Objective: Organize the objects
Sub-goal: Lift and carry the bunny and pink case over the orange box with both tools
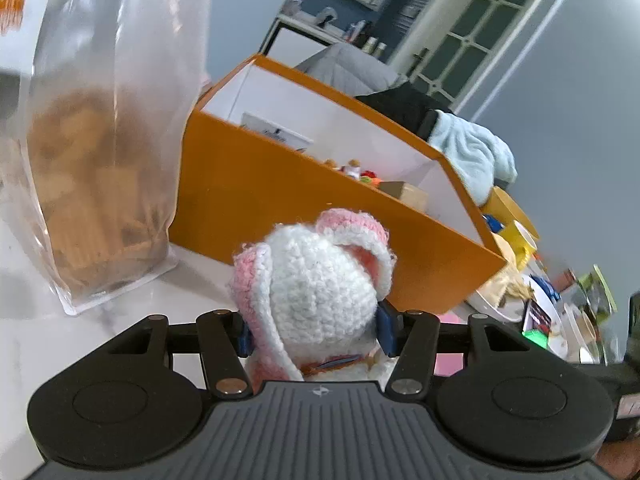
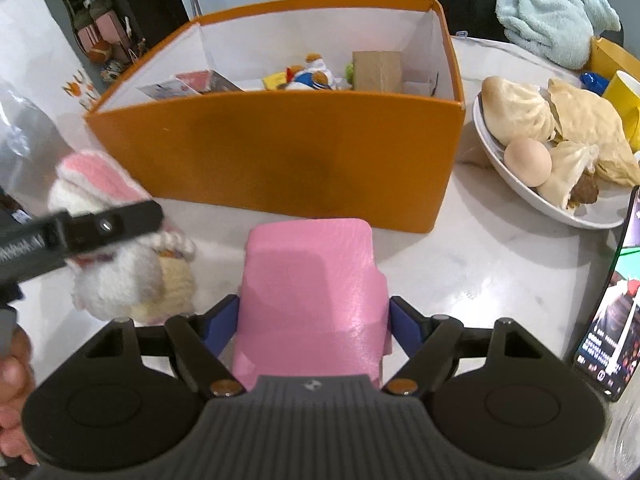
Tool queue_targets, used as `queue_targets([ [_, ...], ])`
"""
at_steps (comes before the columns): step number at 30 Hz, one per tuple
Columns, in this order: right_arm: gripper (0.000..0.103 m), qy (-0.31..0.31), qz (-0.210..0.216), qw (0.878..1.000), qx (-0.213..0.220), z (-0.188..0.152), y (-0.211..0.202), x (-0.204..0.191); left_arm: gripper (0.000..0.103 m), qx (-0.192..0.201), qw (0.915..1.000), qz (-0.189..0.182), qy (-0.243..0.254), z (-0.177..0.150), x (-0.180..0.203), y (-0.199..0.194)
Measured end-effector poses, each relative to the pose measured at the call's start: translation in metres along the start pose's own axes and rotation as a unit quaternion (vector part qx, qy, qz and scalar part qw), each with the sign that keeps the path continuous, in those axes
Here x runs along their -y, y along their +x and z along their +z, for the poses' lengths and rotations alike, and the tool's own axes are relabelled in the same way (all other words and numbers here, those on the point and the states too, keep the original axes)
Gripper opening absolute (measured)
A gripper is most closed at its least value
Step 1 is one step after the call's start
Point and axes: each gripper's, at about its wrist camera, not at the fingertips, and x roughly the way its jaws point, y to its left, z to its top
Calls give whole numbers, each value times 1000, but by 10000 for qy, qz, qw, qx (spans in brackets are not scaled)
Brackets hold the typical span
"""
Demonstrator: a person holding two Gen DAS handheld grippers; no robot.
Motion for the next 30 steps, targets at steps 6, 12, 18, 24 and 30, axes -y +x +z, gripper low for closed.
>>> queue_targets([
  [6, 80, 243, 385, 9987, 225, 3, -31, 1, 64, 253, 9985, -165, 467, 13, 21, -27],
  [12, 80, 477, 667, 9956, 450, 8, -57, 13, 64, 673, 9902, -176, 1212, 30, 49, -51],
  [18, 80, 466, 708, 9944, 633, 31, -68, 14, 64, 802, 9849, -282, 1509, 60, 75, -57],
  [24, 80, 456, 878, 9895, 1051, 65, -83, 14, 64, 1063, 9811, -259, 1596, 100, 95, -45],
  [30, 80, 517, 924, 9821, 1557, 114, -83, 18, 64, 1182, 9797, -46, 1616, 138, 113, -9],
])
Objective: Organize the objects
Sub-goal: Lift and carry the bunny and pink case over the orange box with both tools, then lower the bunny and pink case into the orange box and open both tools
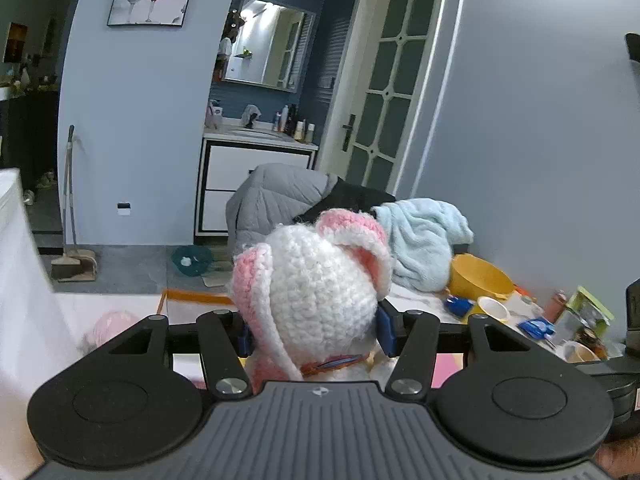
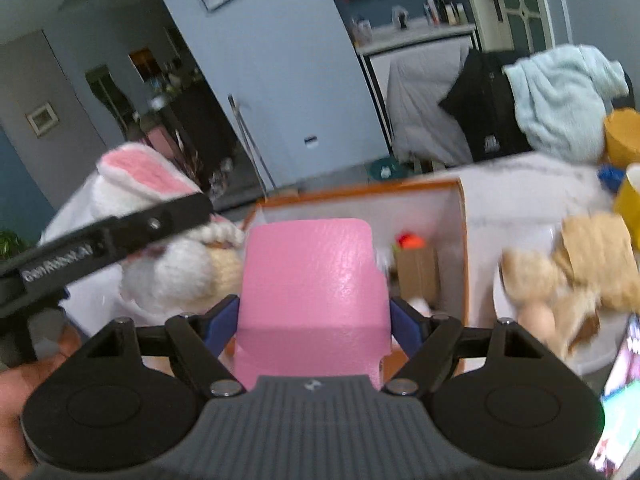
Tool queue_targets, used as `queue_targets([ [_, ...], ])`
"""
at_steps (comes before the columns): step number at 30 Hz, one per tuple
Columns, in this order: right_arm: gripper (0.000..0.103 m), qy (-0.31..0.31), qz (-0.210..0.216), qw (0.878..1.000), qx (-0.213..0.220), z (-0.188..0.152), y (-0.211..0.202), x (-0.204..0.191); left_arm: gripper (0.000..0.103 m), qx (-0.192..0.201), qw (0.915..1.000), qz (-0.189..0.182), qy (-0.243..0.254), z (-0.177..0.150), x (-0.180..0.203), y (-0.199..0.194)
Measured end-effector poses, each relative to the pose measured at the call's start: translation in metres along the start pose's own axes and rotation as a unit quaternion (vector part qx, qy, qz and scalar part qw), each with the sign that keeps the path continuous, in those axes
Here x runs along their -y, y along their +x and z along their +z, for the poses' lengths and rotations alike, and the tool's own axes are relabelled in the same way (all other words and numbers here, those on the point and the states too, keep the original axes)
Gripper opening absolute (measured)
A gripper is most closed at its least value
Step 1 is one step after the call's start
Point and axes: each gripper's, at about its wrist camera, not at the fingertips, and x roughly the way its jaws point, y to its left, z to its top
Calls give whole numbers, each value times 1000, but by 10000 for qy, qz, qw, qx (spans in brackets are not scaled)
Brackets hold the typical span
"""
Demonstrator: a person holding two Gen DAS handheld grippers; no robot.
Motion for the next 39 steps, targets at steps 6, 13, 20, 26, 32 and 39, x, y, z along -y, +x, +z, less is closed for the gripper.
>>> queue_targets([
  [6, 80, -29, -359, 9993, 133, 30, 43, 6, 64, -199, 9992, 341, 32, 12, -5, 42],
  [13, 80, -60, -706, 9975, 51, 39, 97, 18, 64, -388, 9977, 555, -58, 6, -23, 73],
  [20, 80, -116, -873, 9961, -103, 22, 138, 24, 64, -953, 9907, 972, -50, -25, -37, 104],
  [26, 80, -288, -1010, 9942, -215, 10, 157, 24, 64, -1235, 9866, 1070, -8, -43, -48, 114],
  [32, 80, -539, -1103, 9921, -259, 5, 163, 18, 65, -1376, 9842, 1097, -204, -49, -53, 122],
  [39, 81, -887, -1415, 9843, -570, 3, 173, 7, 75, -1731, 9781, 1122, -282, -57, -59, 130],
])
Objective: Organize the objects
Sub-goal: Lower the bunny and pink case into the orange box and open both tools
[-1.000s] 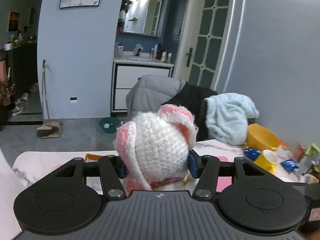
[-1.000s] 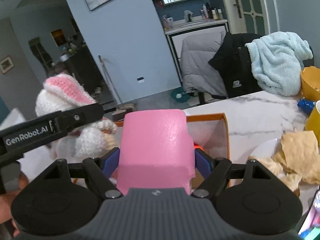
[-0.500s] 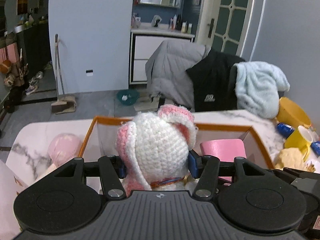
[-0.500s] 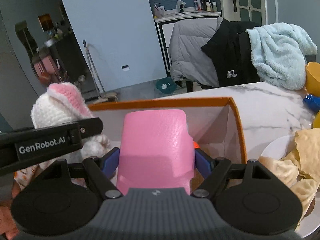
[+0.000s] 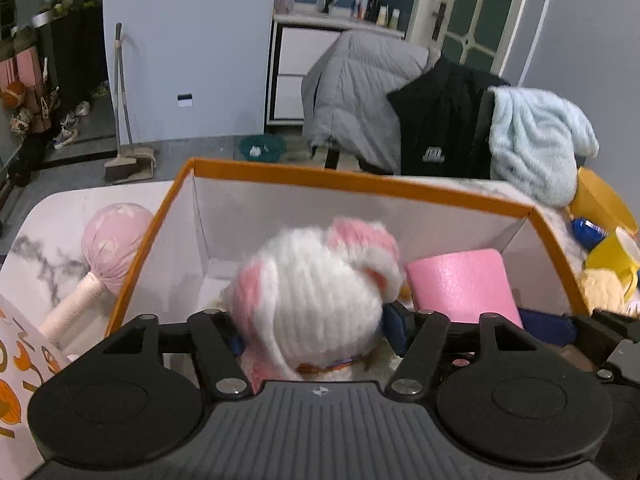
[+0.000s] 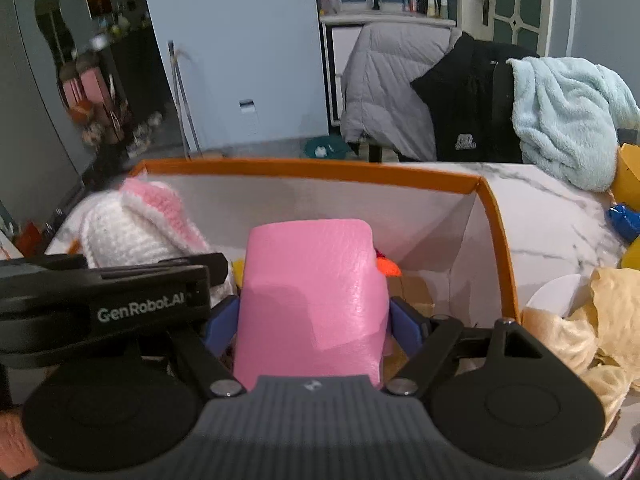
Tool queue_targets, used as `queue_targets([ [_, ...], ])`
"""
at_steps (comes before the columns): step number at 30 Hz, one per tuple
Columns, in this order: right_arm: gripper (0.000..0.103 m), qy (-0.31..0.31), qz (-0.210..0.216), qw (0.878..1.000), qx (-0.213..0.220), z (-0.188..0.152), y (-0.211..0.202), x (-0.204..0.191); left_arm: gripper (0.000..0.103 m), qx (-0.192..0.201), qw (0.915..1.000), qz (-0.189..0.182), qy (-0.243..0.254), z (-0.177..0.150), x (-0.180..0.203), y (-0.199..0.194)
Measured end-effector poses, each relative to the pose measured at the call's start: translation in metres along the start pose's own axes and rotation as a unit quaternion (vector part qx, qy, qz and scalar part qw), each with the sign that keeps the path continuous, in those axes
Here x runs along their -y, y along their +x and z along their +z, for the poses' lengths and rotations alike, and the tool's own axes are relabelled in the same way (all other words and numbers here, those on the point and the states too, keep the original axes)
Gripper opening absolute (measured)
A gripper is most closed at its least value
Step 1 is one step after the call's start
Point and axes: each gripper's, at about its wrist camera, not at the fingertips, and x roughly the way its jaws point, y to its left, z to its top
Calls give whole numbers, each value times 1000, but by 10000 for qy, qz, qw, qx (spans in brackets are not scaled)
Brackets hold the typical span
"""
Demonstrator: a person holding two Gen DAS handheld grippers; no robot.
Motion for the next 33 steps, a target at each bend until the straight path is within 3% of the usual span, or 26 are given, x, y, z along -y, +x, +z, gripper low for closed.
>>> queue_targets([
  [4, 82, -60, 25, 10000, 62, -3, -2, -1, 85, 10, 9999, 61, 121, 1, 3, -6],
  [6, 87, -55, 55, 9998, 159, -4, -7, -1, 85, 104, 9999, 31, 112, 4, 4, -13],
  [13, 87, -38, 111, 9994, 327, -1, -30, 2, 86, 317, 9992, -146, -190, 12, -6, -39],
  [22, 87, 19, 101, 9990, 433, 5, -72, 7, 88, 543, 9982, -239, -126, 12, -1, -76],
  [27, 87, 259, 167, 9979, 571, 0, -104, 12, 93, 931, 9947, -415, -160, -4, 2, -103],
  [33, 87, 309, 89, 9964, 782, -18, -134, 12, 95, 1050, 9926, -366, -478, -20, -5, -124],
])
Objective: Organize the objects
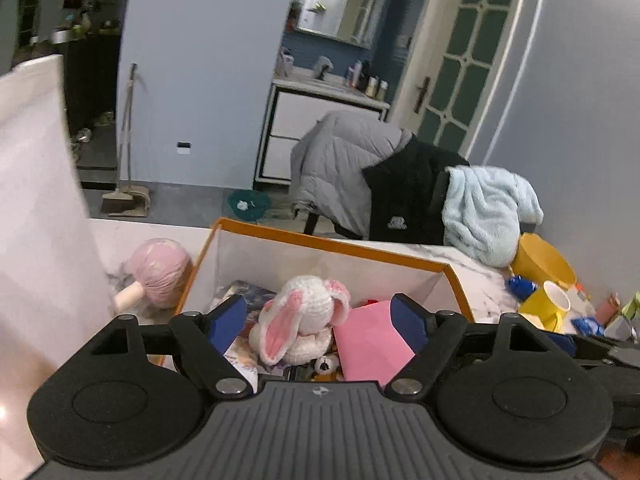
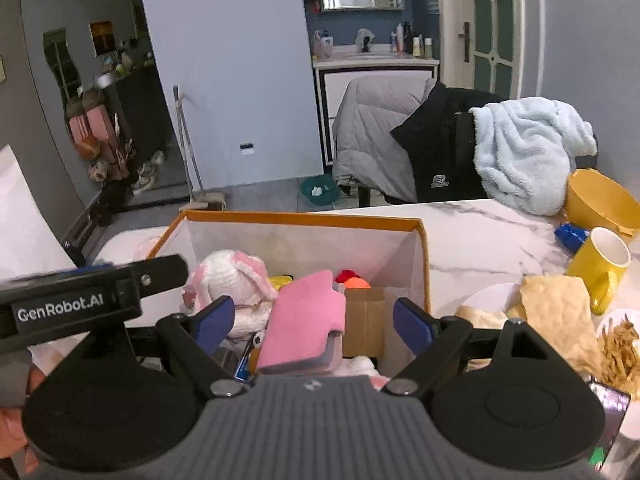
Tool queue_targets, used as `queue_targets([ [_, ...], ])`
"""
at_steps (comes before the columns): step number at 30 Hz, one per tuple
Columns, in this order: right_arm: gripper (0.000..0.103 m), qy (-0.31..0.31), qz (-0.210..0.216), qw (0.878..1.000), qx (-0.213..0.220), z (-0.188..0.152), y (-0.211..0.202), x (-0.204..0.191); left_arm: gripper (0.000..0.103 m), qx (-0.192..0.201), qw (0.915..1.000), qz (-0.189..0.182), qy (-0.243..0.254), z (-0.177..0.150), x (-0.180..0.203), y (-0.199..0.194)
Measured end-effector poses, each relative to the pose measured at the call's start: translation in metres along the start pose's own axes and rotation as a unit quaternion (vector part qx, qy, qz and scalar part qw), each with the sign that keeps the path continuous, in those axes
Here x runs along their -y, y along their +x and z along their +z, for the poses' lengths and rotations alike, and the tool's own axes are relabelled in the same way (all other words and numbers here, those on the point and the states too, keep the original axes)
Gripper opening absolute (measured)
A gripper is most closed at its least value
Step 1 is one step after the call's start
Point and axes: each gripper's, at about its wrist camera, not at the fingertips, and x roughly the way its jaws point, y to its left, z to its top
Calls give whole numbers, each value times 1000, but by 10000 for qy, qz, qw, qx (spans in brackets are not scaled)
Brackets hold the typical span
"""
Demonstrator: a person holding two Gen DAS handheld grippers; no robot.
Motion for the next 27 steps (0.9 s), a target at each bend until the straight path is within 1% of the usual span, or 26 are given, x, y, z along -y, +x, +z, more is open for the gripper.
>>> queue_targets([
  [1, 87, 36, 15, 10000, 46, -2, -5, 1, 97, 25, 10000, -14, -13, -1, -1, -4],
  [6, 87, 164, 152, 9996, 150, -11, -21, 3, 97, 10, 10000, -13, 20, -5, 1, -20],
  [10, 87, 82, 80, 9996, 272, -20, -28, -1, 97, 99, 9999, -84, -80, -18, 1, -31],
  [13, 87, -93, -4, 9996, 280, -28, -26, -5, 98, 151, 9998, -26, 103, -25, 5, -33],
  [18, 87, -219, -23, 9995, 248, -36, -20, -9, 101, 2, 9999, -120, 38, -32, 0, -26],
  [21, 87, -282, 23, 9994, 202, -43, -17, -9, 101, 1, 9998, -180, 95, -42, -5, -24],
  [22, 87, -361, 50, 9992, 170, -46, -16, -9, 101, -36, 9998, -198, 76, -45, -6, -23],
  [23, 87, -444, 57, 9989, 149, -48, -14, -10, 101, -158, 9996, -218, 44, -48, -8, -20],
  [25, 87, -587, 10, 9982, 82, -54, -11, -11, 101, -374, 9992, -150, 22, -51, -10, -15],
  [27, 87, -597, 16, 9982, 28, -57, -7, -11, 101, -304, 9994, -28, 131, -55, -9, -14],
])
